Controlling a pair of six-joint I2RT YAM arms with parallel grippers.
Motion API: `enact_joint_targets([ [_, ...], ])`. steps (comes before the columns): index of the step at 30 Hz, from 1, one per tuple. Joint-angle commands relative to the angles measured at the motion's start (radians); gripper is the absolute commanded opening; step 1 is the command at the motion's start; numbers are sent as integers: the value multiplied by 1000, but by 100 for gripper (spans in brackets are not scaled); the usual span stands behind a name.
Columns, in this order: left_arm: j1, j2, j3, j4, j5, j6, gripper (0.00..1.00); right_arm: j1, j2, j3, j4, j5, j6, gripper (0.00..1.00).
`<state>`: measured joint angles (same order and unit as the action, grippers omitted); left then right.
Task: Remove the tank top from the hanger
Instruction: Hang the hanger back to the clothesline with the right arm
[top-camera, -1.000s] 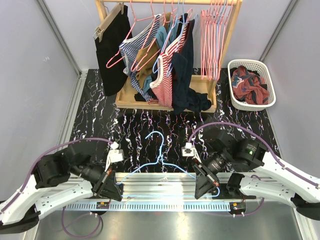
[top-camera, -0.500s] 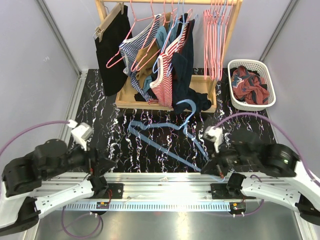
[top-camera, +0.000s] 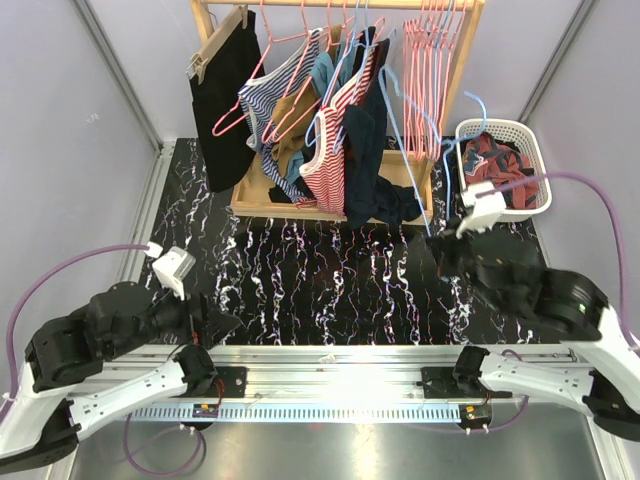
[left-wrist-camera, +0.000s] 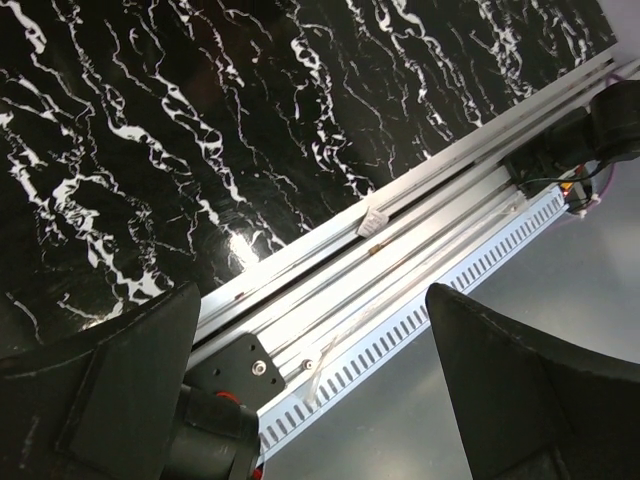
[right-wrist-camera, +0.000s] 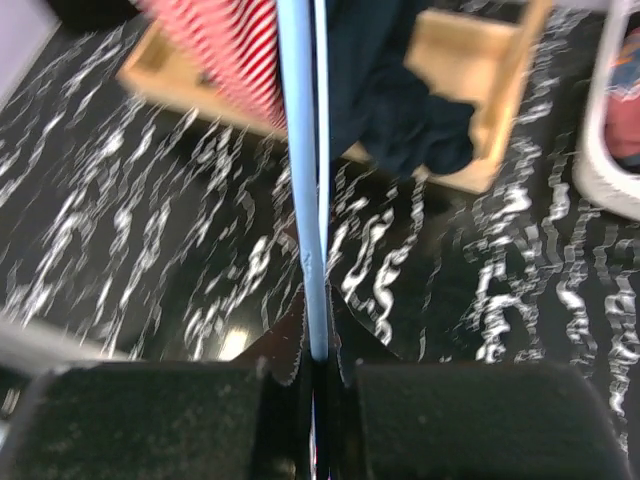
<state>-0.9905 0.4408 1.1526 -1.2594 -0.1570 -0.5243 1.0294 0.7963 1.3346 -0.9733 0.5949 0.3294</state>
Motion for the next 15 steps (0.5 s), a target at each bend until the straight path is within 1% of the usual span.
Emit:
enact_joint_targets([
  [1,-4,-20,-49,94,46,-6,99,4,113,130,107,269,31,0],
  [2,-4,-20,-60,98,54,-5,99,4,148,158,101,290,34,0],
  [3,-4,-19,-70,115,63,0,99,-2,212,185,97,295,39,0],
  [4,-4,-20,-85,123,74,3,99,-12,242,237,96,284,37,0],
  [5,-4,-22,-91,132,79,4,99,-34,270,262,96,228,37,0],
  [6,-4,-25,-96,146,82,7,99,-110,312,282,102,179,36,0],
  [7,-4,-27,-103,150,89,9,99,-156,331,310,116,72,36,0],
  [8,-4,-30,-106,158,94,9,99,-201,346,322,120,16,34,0],
  [9,-4,-31,-109,160,96,12,99,-280,377,334,127,-27,30,0],
  [11,-4,-34,-114,161,97,12,99,-317,429,366,151,-111,13,0],
  [15,-4,-43,-114,163,100,12,99,-362,533,492,127,-161,-15,0],
])
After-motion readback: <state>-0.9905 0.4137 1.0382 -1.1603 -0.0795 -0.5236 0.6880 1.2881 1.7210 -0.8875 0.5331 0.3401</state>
